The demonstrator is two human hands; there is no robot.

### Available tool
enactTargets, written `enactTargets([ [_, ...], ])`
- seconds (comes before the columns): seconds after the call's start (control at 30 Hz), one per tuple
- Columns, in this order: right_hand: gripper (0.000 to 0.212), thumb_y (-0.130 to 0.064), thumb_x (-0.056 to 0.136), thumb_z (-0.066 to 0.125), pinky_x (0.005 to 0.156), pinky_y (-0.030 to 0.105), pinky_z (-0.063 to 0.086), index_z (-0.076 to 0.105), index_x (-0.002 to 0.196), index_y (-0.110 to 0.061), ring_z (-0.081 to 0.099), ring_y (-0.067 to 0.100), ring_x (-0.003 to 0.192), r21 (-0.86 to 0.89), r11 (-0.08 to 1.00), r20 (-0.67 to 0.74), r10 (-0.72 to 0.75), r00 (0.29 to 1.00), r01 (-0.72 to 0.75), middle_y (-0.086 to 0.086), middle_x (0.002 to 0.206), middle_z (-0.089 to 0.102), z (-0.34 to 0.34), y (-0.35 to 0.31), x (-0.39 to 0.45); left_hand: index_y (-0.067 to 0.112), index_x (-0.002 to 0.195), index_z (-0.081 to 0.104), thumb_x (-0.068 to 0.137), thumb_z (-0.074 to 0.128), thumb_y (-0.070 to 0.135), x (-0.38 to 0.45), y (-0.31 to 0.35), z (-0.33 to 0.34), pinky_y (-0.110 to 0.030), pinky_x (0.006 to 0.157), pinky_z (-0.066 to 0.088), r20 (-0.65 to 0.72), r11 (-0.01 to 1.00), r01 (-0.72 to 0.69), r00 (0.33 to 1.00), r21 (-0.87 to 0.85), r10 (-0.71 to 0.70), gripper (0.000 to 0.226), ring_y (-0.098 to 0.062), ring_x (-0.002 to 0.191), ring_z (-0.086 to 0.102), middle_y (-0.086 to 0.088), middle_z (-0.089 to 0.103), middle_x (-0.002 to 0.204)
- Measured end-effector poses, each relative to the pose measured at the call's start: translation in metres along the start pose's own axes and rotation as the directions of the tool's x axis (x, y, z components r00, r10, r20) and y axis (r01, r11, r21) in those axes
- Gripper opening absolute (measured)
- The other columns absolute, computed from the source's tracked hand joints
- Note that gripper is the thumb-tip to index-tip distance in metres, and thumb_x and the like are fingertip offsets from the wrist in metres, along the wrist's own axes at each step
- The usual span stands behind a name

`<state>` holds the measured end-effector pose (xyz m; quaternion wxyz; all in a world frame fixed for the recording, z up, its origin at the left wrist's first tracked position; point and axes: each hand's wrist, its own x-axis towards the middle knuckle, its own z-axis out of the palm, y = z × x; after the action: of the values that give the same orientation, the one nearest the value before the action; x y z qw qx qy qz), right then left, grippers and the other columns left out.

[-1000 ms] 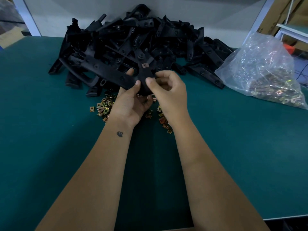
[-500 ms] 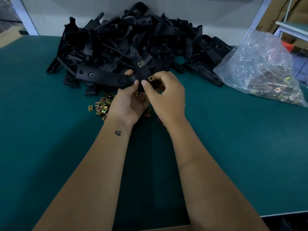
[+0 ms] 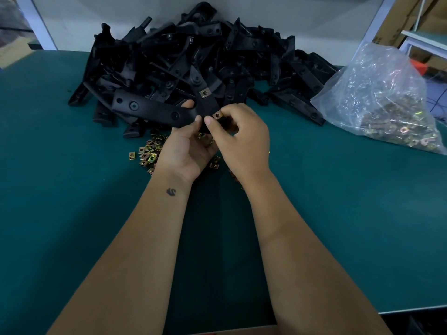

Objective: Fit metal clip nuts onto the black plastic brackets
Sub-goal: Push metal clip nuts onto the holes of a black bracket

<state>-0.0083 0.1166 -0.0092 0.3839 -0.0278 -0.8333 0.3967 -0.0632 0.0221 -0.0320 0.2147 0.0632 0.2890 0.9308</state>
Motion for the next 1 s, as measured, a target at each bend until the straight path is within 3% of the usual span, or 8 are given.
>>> enactTargets([
  [0.17, 0.023, -0.030, 0.086, 0.072, 0.064, 0.036, 0.049, 0.068, 0.080, -0.008, 0.058, 0.011, 0.072, -0.061, 0.998, -0.032, -0.021, 0.999, 0.019, -0.005, 0.081, 0.065, 0.000, -0.001, -0.001, 0.030, 0.113, 0.061, 0.100, 0.045, 0.006, 0.000, 0.000, 0.001, -0.048, 0.088, 0.057, -0.005, 1.000, -0.008, 1.000, -0.003, 0.008, 0.032, -0.025, 0.089, 0.073, -0.006, 0.075, 0.101],
  [0.3, 0.022, -0.032, 0.085, 0.072, 0.066, 0.033, 0.049, 0.070, 0.083, -0.011, 0.058, 0.009, 0.075, -0.088, 0.996, -0.037, -0.008, 0.999, 0.005, -0.006, 0.084, 0.066, 0.000, -0.003, -0.001, 0.028, 0.113, 0.061, 0.100, 0.045, 0.005, -0.001, 0.000, 0.003, -0.049, 0.087, 0.057, -0.009, 0.999, 0.004, 1.000, -0.046, -0.004, 0.032, -0.028, 0.094, 0.072, -0.009, 0.074, 0.105],
  [0.43, 0.023, -0.034, 0.084, 0.073, 0.068, 0.032, 0.049, 0.070, 0.087, -0.011, 0.059, 0.011, 0.079, -0.106, 0.994, -0.044, -0.019, 0.999, 0.014, -0.005, 0.087, 0.065, 0.002, -0.005, -0.002, 0.026, 0.115, 0.061, 0.101, 0.043, 0.004, -0.002, 0.002, 0.004, -0.042, 0.077, 0.059, -0.008, 0.995, 0.024, 1.000, -0.100, -0.025, 0.032, -0.027, 0.093, 0.073, -0.010, 0.073, 0.107],
  [0.53, 0.024, -0.031, 0.085, 0.073, 0.067, 0.034, 0.048, 0.068, 0.086, -0.008, 0.058, 0.013, 0.077, -0.126, 0.991, -0.046, -0.041, 0.998, 0.035, -0.003, 0.085, 0.065, 0.002, -0.004, -0.003, 0.023, 0.126, 0.058, 0.101, 0.044, 0.006, -0.003, 0.002, 0.005, -0.041, 0.081, 0.059, -0.025, 0.997, 0.054, 0.998, -0.063, -0.056, 0.033, -0.027, 0.102, 0.071, -0.009, 0.071, 0.116],
  [0.7, 0.022, -0.021, 0.088, 0.070, 0.071, 0.033, 0.050, 0.069, 0.096, -0.001, 0.061, 0.019, 0.083, -0.090, 0.992, -0.057, -0.095, 0.994, 0.090, 0.004, 0.091, 0.066, 0.003, -0.005, -0.003, 0.027, 0.120, 0.058, 0.101, 0.044, 0.006, -0.005, 0.002, 0.009, -0.035, 0.089, 0.052, -0.039, 1.000, 0.028, 0.999, -0.013, -0.029, 0.031, -0.019, 0.090, 0.069, -0.005, 0.073, 0.103],
  [0.87, 0.022, -0.022, 0.090, 0.068, 0.072, 0.034, 0.049, 0.070, 0.100, -0.002, 0.062, 0.020, 0.086, -0.095, 0.991, -0.076, -0.097, 0.992, 0.089, 0.004, 0.094, 0.068, 0.005, -0.005, -0.003, 0.027, 0.113, 0.061, 0.101, 0.044, 0.005, -0.007, 0.002, 0.012, -0.019, 0.055, 0.044, -0.057, 1.000, -0.022, 0.998, -0.005, 0.021, 0.030, -0.010, 0.065, 0.060, -0.003, 0.074, 0.094],
  [1.0, 0.018, -0.023, 0.089, 0.068, 0.076, 0.034, 0.051, 0.071, 0.098, -0.008, 0.061, 0.013, 0.086, 0.001, 1.000, -0.082, 0.017, 0.997, -0.017, -0.001, 0.092, 0.067, 0.003, -0.007, -0.001, 0.026, 0.109, 0.066, 0.100, 0.048, 0.009, -0.006, 0.004, 0.013, -0.019, 0.059, 0.048, -0.087, 0.994, -0.086, 0.992, 0.066, 0.092, 0.026, -0.008, 0.062, 0.058, -0.002, 0.075, 0.092],
])
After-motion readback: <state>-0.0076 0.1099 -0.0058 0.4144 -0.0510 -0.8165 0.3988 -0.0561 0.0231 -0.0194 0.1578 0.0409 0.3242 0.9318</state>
